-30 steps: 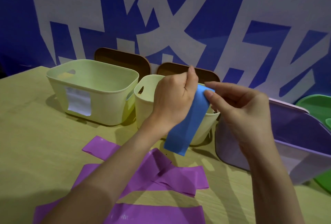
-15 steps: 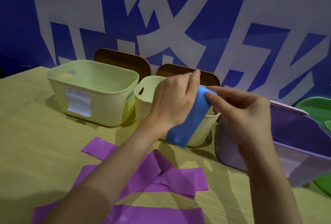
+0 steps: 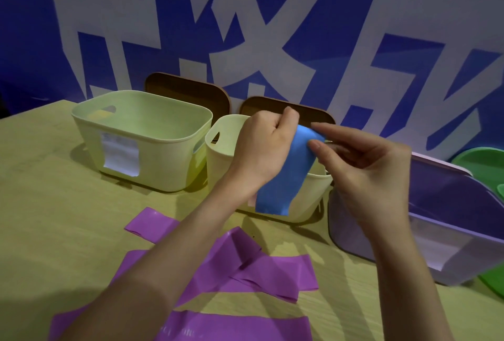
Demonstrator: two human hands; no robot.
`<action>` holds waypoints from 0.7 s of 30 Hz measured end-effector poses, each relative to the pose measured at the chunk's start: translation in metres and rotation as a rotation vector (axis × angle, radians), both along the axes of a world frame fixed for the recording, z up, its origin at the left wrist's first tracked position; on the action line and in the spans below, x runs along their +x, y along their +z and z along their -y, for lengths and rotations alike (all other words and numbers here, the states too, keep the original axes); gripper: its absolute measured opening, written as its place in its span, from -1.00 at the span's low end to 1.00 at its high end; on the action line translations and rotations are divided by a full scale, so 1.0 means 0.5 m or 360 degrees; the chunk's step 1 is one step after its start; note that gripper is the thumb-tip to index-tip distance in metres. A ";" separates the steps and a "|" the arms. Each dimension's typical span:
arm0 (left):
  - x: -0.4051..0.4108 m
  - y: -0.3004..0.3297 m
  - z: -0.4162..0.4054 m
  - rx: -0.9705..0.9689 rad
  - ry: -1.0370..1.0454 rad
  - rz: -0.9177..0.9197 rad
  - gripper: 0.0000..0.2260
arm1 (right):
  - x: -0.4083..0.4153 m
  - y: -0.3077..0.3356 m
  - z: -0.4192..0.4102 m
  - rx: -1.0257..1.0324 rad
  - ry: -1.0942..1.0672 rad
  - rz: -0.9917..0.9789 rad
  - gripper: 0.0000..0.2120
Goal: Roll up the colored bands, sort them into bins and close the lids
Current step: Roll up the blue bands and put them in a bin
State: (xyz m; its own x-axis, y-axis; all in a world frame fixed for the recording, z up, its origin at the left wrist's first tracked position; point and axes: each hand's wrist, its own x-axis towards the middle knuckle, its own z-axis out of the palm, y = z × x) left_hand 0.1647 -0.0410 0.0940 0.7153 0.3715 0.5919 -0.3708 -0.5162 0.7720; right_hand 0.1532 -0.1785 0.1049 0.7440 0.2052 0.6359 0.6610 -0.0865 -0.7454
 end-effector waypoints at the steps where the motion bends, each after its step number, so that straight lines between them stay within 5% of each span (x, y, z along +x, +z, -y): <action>1: -0.001 -0.001 0.000 0.0033 -0.0001 -0.0007 -0.50 | 0.000 0.000 0.002 0.0041 0.0006 -0.0065 -0.75; 10: -0.008 -0.008 -0.002 0.0641 0.0195 0.0424 -0.67 | -0.001 0.004 0.012 0.0185 0.0106 -0.0392 -0.83; 21: -0.003 -0.002 0.001 0.0281 0.0048 0.0087 -0.52 | 0.001 -0.003 0.001 -0.0081 -0.0059 0.0027 -0.77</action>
State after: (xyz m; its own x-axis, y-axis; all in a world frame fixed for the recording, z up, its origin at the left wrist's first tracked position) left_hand 0.1632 -0.0413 0.0928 0.6703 0.2793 0.6876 -0.3920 -0.6534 0.6476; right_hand 0.1538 -0.1788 0.1035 0.7407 0.2100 0.6382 0.6693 -0.1489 -0.7279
